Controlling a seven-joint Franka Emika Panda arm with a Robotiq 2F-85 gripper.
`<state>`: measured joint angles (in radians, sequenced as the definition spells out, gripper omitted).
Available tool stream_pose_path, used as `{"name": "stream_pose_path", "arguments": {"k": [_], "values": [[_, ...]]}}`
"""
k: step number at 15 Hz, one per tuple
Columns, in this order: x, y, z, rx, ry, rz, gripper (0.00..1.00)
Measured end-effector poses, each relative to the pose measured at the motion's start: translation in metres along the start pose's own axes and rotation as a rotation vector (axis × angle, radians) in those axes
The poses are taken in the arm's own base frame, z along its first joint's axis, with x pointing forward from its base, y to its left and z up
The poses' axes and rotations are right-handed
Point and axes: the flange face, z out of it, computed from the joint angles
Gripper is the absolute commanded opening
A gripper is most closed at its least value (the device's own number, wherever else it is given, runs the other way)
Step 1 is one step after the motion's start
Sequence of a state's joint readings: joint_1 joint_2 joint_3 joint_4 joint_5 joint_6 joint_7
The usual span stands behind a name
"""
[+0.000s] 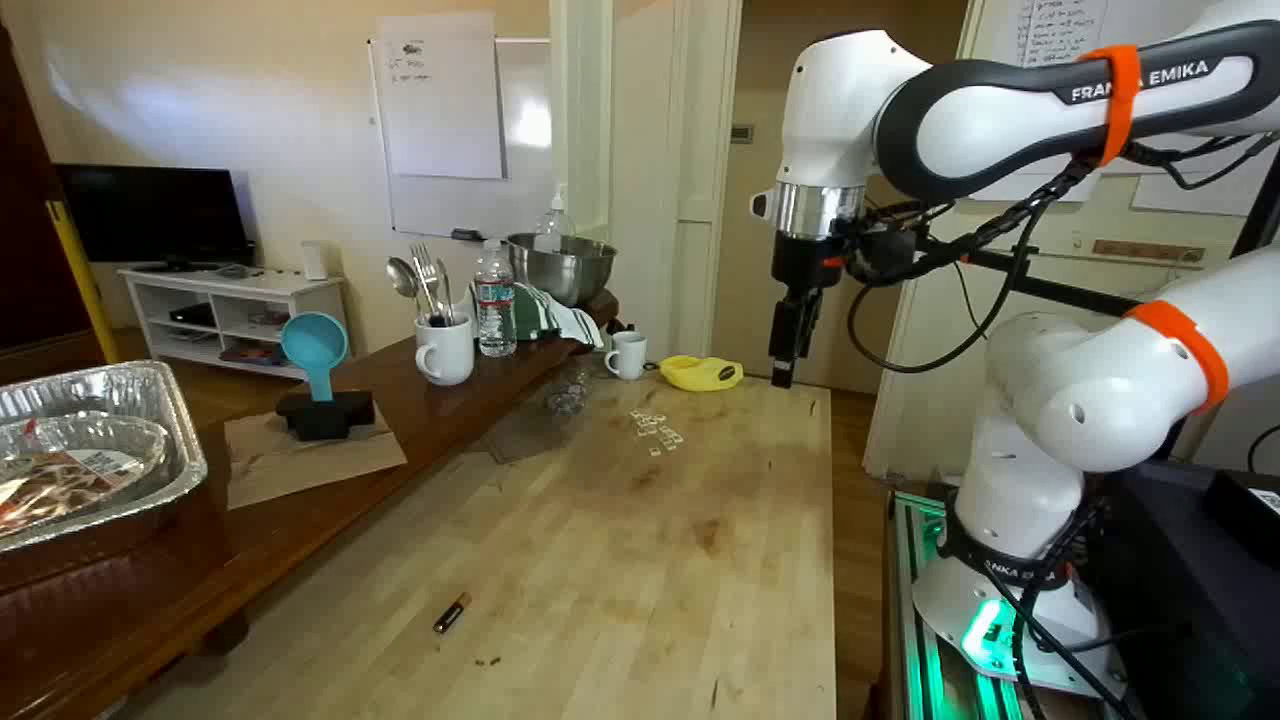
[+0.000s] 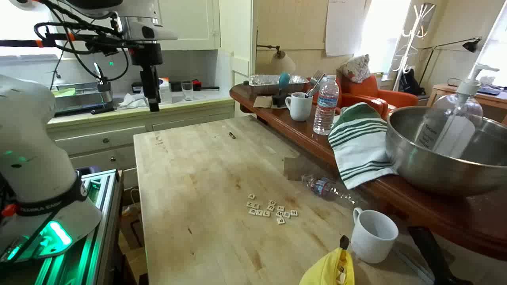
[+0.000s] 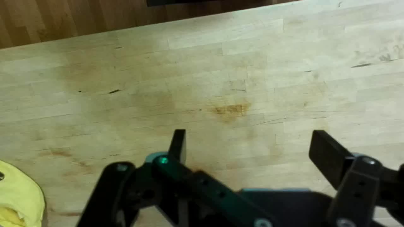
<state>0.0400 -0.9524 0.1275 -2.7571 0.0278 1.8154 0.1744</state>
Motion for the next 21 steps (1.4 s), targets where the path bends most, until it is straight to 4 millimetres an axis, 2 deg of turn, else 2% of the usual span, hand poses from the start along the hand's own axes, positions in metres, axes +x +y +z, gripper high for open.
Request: {"name": "stream_pose_path", "arguments": {"k": [8, 10, 14, 18, 21], "values": [[0.001, 0.004, -0.001, -0.004, 0.002, 0.009, 1.00], [0.005, 0.017, -0.002, 0.003, 0.012, 0.034, 1.00], [0.021, 0.058, -0.008, 0.066, 0.107, 0.018, 1.00], [0.037, 0.093, -0.006, 0.160, 0.205, -0.126, 1.00], [0.042, 0.103, 0.009, 0.208, 0.192, -0.276, 1.00]]}}
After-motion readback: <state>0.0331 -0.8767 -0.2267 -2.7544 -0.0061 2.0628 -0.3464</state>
